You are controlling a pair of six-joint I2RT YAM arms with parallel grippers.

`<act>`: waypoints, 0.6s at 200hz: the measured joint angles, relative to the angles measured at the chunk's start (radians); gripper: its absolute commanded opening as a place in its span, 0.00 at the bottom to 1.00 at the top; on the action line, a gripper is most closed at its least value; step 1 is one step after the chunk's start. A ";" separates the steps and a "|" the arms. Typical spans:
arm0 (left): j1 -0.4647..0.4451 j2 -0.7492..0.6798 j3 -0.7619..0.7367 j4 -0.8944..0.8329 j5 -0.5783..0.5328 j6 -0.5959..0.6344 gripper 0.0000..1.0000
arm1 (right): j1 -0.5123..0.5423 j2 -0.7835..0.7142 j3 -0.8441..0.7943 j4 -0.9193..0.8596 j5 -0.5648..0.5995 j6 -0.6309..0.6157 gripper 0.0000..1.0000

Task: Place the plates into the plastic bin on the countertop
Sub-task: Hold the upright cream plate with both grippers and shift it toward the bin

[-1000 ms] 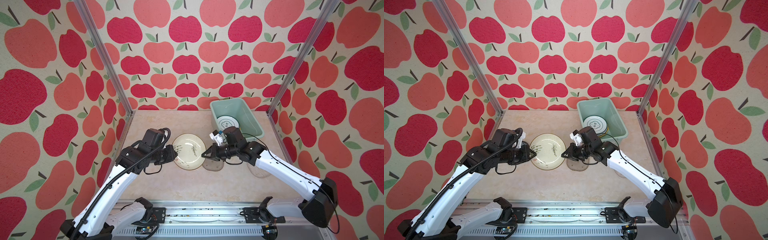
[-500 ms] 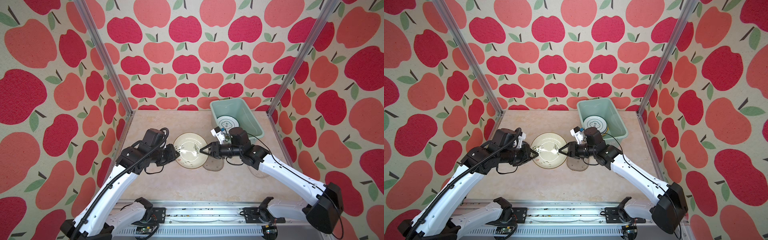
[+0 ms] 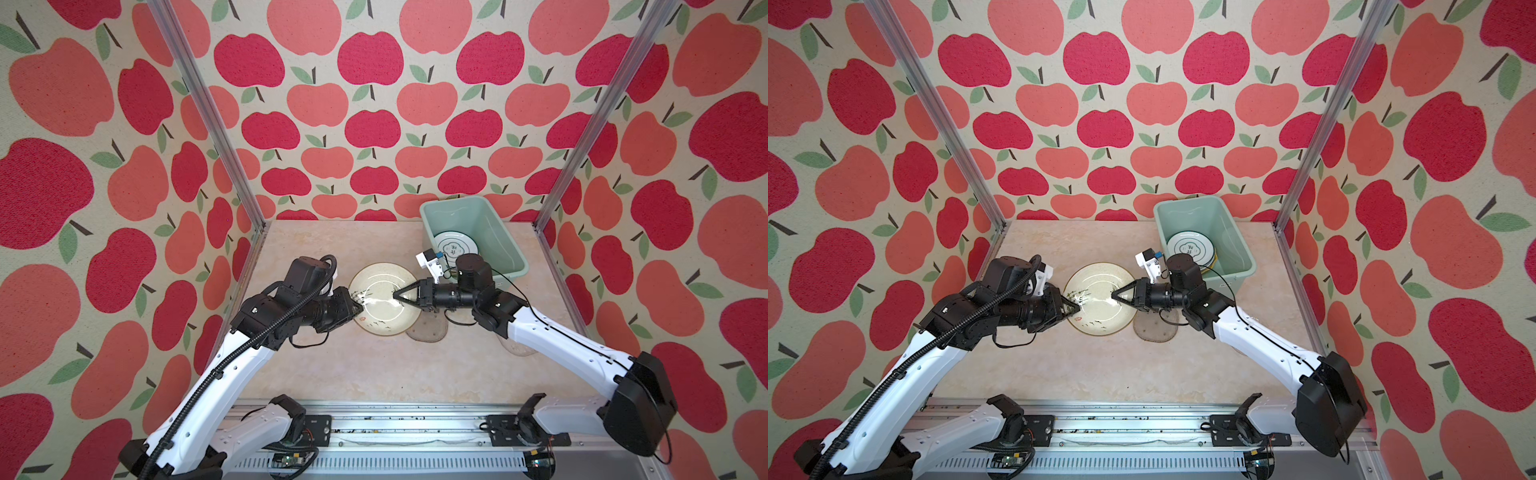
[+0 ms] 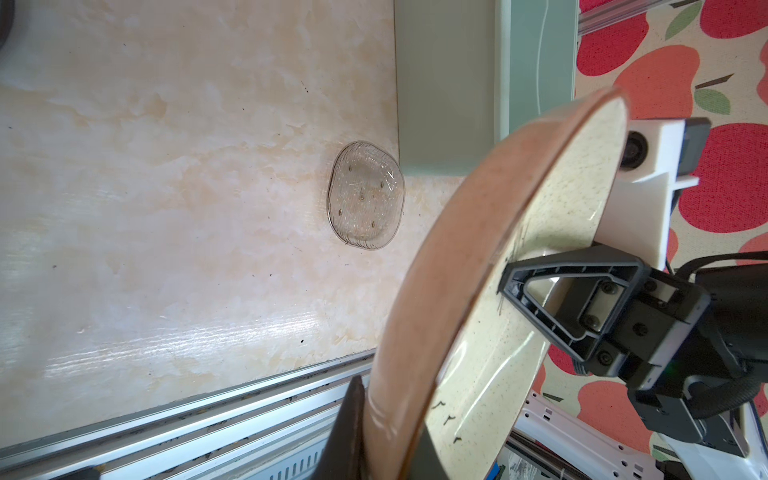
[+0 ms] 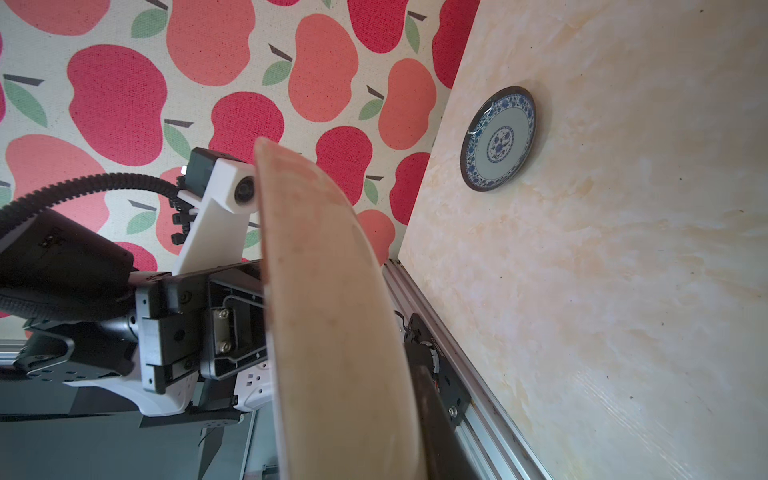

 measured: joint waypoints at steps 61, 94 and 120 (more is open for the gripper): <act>-0.006 0.016 0.010 -0.002 -0.012 0.007 0.28 | 0.002 -0.004 -0.001 -0.003 0.021 0.003 0.00; -0.027 0.023 0.033 0.030 -0.015 0.043 0.56 | 0.007 -0.034 0.004 -0.060 0.055 0.003 0.00; -0.027 0.008 0.084 0.070 -0.053 0.095 0.75 | -0.012 -0.068 0.052 -0.173 0.093 0.000 0.00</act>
